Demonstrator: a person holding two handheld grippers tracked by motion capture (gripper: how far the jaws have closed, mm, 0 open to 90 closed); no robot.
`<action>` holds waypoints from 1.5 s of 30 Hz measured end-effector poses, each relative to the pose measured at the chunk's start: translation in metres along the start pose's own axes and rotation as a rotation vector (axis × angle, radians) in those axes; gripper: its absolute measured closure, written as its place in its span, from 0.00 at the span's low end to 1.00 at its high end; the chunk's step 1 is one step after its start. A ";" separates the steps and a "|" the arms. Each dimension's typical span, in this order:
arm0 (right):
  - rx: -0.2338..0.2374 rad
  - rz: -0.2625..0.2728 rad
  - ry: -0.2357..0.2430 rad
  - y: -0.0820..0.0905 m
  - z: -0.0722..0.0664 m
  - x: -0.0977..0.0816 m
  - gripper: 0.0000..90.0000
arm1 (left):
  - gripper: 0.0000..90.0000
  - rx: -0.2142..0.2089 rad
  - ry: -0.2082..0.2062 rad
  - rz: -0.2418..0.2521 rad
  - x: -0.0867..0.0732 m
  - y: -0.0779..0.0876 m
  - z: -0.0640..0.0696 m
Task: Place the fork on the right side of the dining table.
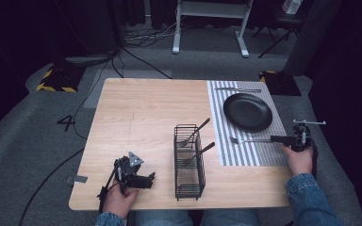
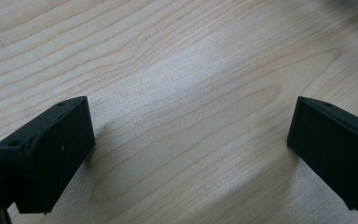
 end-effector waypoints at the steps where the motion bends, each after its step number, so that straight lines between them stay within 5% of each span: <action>1: 0.004 0.008 0.002 0.002 -0.002 0.001 0.67 | 0.01 0.000 0.000 0.000 0.000 0.000 0.000; 5: 0.015 0.016 0.020 0.006 -0.007 0.002 0.66 | 0.01 0.000 0.001 0.000 0.000 0.000 0.000; 19: 0.088 0.040 0.218 0.033 -0.070 0.004 0.51 | 0.02 -0.001 -0.002 0.004 -0.001 0.001 -0.001; 23: 0.138 0.032 0.236 0.037 -0.084 0.001 0.50 | 0.02 -0.003 0.000 0.003 -0.001 0.001 -0.001; 25: 0.209 0.016 0.249 0.040 -0.100 -0.004 0.49 | 0.02 -0.003 0.000 0.004 -0.001 0.001 -0.001; 35: 0.250 0.017 0.330 0.049 -0.130 -0.013 0.44 | 0.02 0.000 -0.001 0.006 -0.001 0.001 -0.001; 45: 0.368 -0.017 0.395 0.037 -0.165 -0.031 0.40 | 0.05 -0.019 -0.014 0.016 -0.004 0.004 -0.005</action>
Point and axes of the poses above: each handheld gripper's, and its own axes: y roughly backward along the jaws, x roughly out of its top, z roughly to its right, the point moved 9 cm from there along -y, roughly forward along the jaws, and after that the axes turned 11 degrees about x, right-handed, at the moved point
